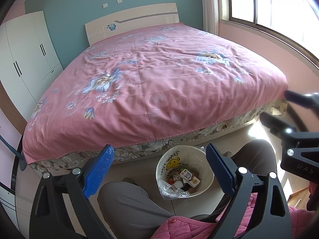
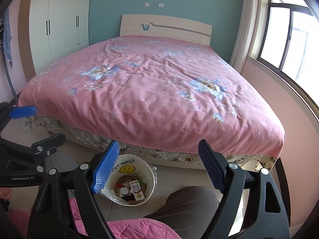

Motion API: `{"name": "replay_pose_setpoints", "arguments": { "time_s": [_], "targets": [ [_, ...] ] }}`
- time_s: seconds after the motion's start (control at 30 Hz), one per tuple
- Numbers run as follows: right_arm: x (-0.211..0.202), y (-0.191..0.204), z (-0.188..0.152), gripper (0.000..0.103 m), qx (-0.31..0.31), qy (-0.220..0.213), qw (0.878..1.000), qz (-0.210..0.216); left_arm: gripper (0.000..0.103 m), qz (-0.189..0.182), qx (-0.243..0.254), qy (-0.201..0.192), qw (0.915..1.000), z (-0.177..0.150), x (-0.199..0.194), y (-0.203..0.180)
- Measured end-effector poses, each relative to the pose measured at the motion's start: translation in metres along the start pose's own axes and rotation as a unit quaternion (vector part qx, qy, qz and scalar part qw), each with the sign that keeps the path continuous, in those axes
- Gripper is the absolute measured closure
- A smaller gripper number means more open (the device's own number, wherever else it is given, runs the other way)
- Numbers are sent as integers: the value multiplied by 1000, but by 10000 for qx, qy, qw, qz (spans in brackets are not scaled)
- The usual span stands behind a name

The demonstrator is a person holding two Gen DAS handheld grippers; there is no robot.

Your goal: Collect trash

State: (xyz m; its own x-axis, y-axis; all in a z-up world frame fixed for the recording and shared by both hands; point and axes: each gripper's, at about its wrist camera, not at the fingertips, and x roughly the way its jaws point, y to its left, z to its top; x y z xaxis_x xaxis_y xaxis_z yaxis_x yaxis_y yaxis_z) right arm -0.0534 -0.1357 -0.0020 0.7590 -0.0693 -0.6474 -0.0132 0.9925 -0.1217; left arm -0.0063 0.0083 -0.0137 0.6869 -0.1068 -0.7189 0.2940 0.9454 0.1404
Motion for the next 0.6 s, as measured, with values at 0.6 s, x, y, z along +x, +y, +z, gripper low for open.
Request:
{"name": "replay_pose_setpoints", "arguments": {
  "time_s": [0.6],
  "targets": [
    [0,2,0,22,37,23,10000,-7,8,-84,22,28,10000,1,1,0]
  ]
}}
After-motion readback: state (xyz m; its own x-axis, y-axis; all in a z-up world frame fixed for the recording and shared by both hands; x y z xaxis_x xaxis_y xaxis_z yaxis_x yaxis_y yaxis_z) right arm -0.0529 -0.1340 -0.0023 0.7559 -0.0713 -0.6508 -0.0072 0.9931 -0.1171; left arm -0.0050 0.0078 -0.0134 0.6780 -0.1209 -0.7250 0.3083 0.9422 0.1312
